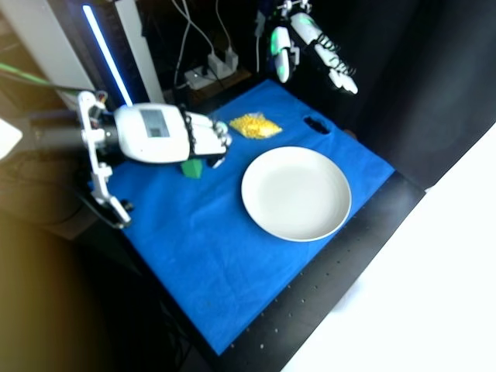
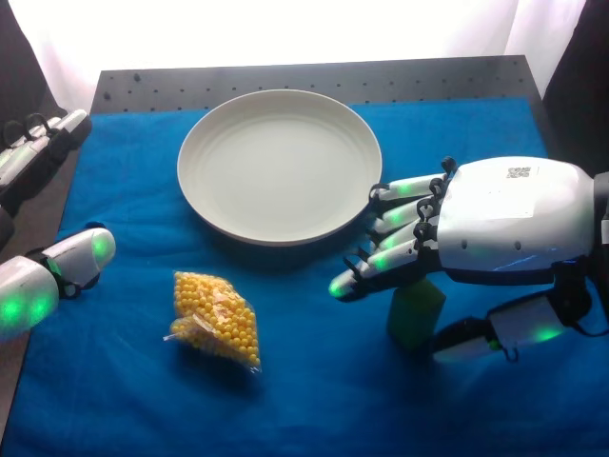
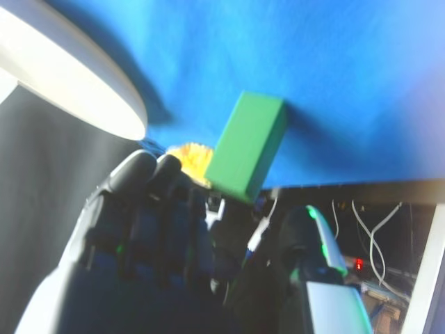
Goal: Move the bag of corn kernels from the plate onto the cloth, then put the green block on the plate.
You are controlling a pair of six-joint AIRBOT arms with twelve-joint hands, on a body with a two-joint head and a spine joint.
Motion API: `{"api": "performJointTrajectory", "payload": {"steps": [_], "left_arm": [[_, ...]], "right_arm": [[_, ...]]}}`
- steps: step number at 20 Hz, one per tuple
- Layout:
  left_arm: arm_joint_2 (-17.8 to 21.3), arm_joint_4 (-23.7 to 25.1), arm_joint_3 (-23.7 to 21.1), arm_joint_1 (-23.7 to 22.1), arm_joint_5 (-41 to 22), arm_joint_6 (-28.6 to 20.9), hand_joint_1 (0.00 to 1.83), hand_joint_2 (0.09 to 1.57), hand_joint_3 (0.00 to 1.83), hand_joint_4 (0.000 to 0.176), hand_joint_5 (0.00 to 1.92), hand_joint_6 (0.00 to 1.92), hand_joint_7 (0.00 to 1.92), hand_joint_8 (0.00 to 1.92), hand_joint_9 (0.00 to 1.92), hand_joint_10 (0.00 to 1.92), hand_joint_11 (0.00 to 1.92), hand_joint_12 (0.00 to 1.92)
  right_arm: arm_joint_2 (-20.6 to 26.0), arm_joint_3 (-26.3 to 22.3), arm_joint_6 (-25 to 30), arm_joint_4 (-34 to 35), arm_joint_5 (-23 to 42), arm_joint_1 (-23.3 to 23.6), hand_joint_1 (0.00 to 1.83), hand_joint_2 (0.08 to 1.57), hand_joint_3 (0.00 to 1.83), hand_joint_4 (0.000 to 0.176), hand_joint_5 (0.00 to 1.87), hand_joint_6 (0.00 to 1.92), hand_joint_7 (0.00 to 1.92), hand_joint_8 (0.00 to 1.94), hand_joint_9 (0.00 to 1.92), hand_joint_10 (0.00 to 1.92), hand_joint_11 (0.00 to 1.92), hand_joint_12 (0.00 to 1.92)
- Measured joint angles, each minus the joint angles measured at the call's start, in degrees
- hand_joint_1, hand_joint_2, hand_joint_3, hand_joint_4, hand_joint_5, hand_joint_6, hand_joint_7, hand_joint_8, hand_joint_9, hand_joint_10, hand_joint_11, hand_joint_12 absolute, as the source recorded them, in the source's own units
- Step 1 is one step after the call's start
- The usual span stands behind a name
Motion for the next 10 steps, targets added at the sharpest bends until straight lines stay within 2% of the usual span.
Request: {"api": "performJointTrajectory", "payload": {"steps": [1, 2, 3, 4, 5, 6, 7, 8, 10], "left_arm": [[0.0, -0.04, 0.0, 0.0, -0.13, 0.0, 0.34, 1.35, 0.0, 0.069, 0.02, 0.0, 0.0, 0.0, 0.0, 0.0, 0.0, 0.0], [0.0, -0.07, 0.0, 0.07, -0.2, 0.0, 0.34, 1.36, 0.01, 0.06, 0.02, 0.01, 0.0, 0.0, 0.0, 0.0, 0.0, 0.0], [0.0, -0.09, -0.07, 0.33, -0.42, 0.0, 0.33, 1.37, 0.01, 0.06, 0.01, 0.0, 0.0, 0.0, 0.0, 0.0, 0.0, 0.0], [-0.02, -0.37, -0.11, 0.5, -0.42, -0.02, 0.33, 1.36, 0.0, 0.075, 0.02, 0.0, 0.0, 0.0, 0.0, 0.0, 0.0, 0.0], [-0.02, -0.66, -0.11, 0.5, -0.52, -0.04, 0.34, 1.37, 0.01, 0.063, 0.01, 0.0, 0.0, 0.0, 0.0, 0.0, 0.0, 0.0], [0.0, -0.72, -0.11, 0.74, -0.85, -0.04, 0.35, 1.37, 0.0, 0.058, 0.02, 0.0, 0.0, 0.0, 0.0, 0.0, 0.0, 0.0], [0.0, -0.74, -0.22, 1.09, -1.38, -0.07, 0.35, 1.37, 0.0, 0.064, 0.02, 0.0, 0.0, 0.0, 0.0, 0.0, 0.0, 0.0], [-0.02, -1.07, -0.28, 1.2, -1.38, -0.13, 0.35, 1.38, 0.01, 0.062, 0.02, 0.0, 0.0, 0.0, 0.0, 0.0, 0.0, 0.0], [0.0, -1.09, -0.28, 1.2, -1.49, -0.11, 0.36, 1.37, 0.0, 0.058, 0.03, 0.0, 0.0, 0.0, 0.0, 0.0, 0.0, 0.0]], "right_arm": [[0.0, 0.2, 0.59, -0.44, -0.28, 0.0, 1.26, 1.13, 0.0, 0.0, 0.75, 0.08, 0.96, 0.84, 0.81, 1.1, 0.51, 1.69], [0.0, 0.37, 0.7, -0.76, -0.33, -0.02, 1.24, 1.16, 0.01, 0.0, 0.82, 0.95, 0.91, 1.13, 0.93, 1.37, 0.68, 1.78], [0.0, 0.46, 0.79, -0.74, -0.39, -0.07, 1.24, 1.19, 0.01, 0.0, 0.74, 1.09, 0.93, 1.3, 0.97, 1.46, 0.72, 1.81], [0.0, 0.61, 0.81, -0.72, -0.42, -0.07, 1.23, 1.21, 0.01, 0.0, 0.69, 1.21, 0.93, 1.33, 0.91, 1.4, 0.63, 1.79], [0.0, 0.76, 0.81, -0.68, -0.39, -0.07, 1.23, 1.21, 0.0, 0.0, 0.67, 1.22, 0.93, 1.33, 0.92, 1.4, 0.63, 1.77], [0.0, 0.92, 0.81, -0.39, -0.39, -0.07, 1.23, 1.22, 0.0, 0.0, 0.68, 1.2, 0.92, 1.35, 0.95, 1.43, 0.65, 1.79], [-0.04, 1.22, 0.81, 0.13, -0.15, -0.07, 1.23, 1.22, 0.0, 0.0, 0.68, 1.18, 0.9, 1.41, 0.94, 1.54, 0.66, 1.87], [-0.04, 1.57, 0.76, 1.05, 0.11, -0.07, 1.23, 1.22, 0.0, 0.0, 0.68, 1.19, 0.9, 1.4, 0.92, 1.54, 0.66, 1.85], [0.13, 1.66, -0.35, 3.93, 1.31, 0.02, 1.23, 1.21, 0.0, 0.0, 0.66, 1.28, 0.94, 1.28, 0.88, 1.4, 0.62, 1.72]]}}
